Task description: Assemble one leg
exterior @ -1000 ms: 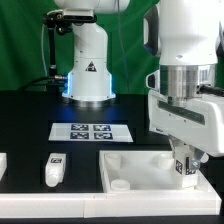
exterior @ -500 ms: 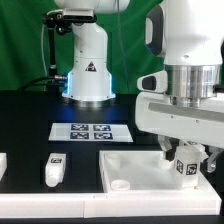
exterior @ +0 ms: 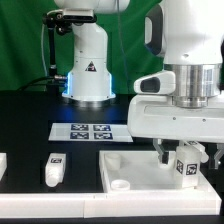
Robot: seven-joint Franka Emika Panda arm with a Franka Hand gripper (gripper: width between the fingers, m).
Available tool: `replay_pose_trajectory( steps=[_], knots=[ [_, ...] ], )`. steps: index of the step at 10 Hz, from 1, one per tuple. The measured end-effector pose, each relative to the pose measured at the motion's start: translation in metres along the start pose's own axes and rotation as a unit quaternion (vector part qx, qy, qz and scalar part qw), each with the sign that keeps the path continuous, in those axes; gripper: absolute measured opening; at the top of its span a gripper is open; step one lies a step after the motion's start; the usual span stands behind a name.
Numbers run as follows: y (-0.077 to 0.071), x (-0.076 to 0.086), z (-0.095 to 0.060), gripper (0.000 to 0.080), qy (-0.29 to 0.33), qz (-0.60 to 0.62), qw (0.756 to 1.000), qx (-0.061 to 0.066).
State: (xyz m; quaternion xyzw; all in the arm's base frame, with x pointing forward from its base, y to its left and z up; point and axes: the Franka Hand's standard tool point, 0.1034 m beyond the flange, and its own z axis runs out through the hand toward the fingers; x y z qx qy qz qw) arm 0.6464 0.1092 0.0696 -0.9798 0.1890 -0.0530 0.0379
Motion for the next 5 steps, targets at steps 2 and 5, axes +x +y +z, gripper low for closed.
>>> replay_pose_trajectory(
  steps=[2,5],
  knots=[
    [-0.0008,0.0019,-0.0003,0.0649,-0.001,-0.177,0.984,-0.016],
    [-0.0005,0.0017,0.0000,0.0640,0.000,-0.147,0.989,-0.016]
  ],
)
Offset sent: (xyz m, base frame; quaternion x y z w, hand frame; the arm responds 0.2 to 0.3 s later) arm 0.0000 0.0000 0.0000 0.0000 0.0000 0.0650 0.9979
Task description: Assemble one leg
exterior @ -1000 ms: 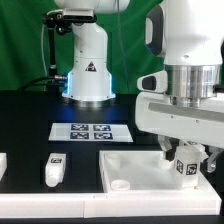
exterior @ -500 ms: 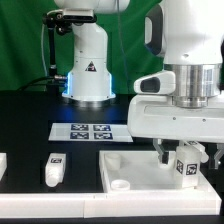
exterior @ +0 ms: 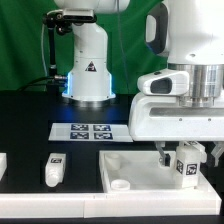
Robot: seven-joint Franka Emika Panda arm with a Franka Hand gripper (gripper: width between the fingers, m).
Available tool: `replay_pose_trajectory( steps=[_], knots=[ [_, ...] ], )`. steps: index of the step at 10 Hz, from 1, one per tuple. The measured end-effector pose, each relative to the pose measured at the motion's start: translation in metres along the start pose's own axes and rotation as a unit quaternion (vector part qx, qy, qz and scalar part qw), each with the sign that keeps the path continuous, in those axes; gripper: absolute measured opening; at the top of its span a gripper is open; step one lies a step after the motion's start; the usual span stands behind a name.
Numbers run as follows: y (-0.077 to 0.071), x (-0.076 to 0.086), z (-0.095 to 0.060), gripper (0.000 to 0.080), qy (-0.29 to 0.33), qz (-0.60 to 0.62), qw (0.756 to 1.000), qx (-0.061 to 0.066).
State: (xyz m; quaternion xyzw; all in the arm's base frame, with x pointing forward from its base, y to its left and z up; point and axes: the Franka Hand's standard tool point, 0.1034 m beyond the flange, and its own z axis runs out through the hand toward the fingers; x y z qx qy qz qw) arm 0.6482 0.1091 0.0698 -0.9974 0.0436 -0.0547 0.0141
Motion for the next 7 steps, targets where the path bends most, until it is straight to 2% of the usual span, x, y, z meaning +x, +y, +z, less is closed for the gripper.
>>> replay_pose_trajectory(
  steps=[1,2,3,5,7],
  knots=[
    [-0.0002,-0.0001,0.0000,0.0469,0.000,0.014,1.000,0.001],
    [-0.0006,-0.0002,0.0000,0.0469,0.000,0.054,0.999,0.001],
    [0.0000,-0.0001,0.0001,0.0294,0.000,0.085,0.996,0.001],
    [0.0013,-0.0007,0.0005,0.0284,0.000,0.168,0.986,-0.003],
    [0.0028,-0.0023,-0.0004,0.0284,-0.002,0.296,0.955,-0.010]
  ],
)
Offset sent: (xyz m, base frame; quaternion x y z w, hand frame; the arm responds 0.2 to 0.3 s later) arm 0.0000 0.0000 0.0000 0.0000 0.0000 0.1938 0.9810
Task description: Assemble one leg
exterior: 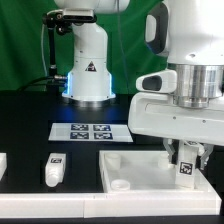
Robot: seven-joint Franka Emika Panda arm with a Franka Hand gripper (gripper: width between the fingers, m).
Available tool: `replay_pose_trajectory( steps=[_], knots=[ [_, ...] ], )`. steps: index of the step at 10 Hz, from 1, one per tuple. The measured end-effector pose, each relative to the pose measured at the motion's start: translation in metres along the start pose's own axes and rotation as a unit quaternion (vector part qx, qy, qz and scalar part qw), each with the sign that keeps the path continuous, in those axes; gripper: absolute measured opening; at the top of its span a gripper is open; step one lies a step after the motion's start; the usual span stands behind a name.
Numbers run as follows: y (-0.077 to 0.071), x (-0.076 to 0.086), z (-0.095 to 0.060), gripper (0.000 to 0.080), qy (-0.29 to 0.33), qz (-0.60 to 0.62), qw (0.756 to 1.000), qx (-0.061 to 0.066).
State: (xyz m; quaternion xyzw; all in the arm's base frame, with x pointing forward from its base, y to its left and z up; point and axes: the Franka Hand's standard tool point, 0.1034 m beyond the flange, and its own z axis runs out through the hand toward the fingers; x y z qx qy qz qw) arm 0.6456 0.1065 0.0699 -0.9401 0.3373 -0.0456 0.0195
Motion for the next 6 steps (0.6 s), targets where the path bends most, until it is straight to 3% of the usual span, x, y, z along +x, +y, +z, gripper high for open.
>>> replay_pose_trajectory(
  steps=[1,3,6],
  knots=[
    [0.0012,-0.0006,-0.0011,0.0284,0.001,0.101,0.995,-0.005],
    [0.0047,-0.0007,0.0013,0.0284,0.001,0.284,0.959,-0.006],
    [0.0076,-0.0007,0.0015,0.0284,0.002,0.358,0.934,0.000]
  ],
)
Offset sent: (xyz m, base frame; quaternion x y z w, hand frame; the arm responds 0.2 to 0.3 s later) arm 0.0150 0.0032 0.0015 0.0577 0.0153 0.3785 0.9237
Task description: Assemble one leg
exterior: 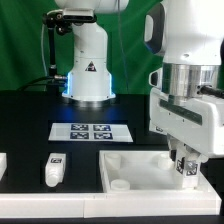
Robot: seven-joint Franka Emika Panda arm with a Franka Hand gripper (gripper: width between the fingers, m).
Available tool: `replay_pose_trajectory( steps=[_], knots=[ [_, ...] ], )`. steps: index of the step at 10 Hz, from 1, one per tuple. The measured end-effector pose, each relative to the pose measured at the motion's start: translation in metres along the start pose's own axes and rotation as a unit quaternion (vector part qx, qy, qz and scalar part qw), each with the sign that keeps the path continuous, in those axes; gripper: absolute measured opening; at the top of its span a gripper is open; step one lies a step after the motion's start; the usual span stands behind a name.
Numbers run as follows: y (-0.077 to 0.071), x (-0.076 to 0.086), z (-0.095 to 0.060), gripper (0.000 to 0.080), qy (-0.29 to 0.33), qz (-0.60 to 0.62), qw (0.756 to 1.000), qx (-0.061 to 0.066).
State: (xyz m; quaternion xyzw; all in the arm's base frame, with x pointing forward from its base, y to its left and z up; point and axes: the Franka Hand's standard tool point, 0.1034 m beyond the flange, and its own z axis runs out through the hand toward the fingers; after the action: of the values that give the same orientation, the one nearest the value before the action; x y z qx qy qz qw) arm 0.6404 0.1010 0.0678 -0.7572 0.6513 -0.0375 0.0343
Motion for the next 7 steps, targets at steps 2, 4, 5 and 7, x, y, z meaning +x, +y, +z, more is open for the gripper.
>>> replay_pose_trajectory(
  steps=[2,4,5,7],
  knots=[
    [0.0009,0.0004,0.0002,0.0284,-0.003,0.055,0.998,-0.002],
    [0.0008,0.0004,0.0003,0.0285,-0.003,0.037,0.999,-0.002],
    [0.0010,-0.0006,0.0005,0.0465,-0.004,0.036,0.999,-0.002],
    [-0.0051,0.0029,-0.0020,0.0583,0.001,-0.165,0.986,0.005]
  ],
)
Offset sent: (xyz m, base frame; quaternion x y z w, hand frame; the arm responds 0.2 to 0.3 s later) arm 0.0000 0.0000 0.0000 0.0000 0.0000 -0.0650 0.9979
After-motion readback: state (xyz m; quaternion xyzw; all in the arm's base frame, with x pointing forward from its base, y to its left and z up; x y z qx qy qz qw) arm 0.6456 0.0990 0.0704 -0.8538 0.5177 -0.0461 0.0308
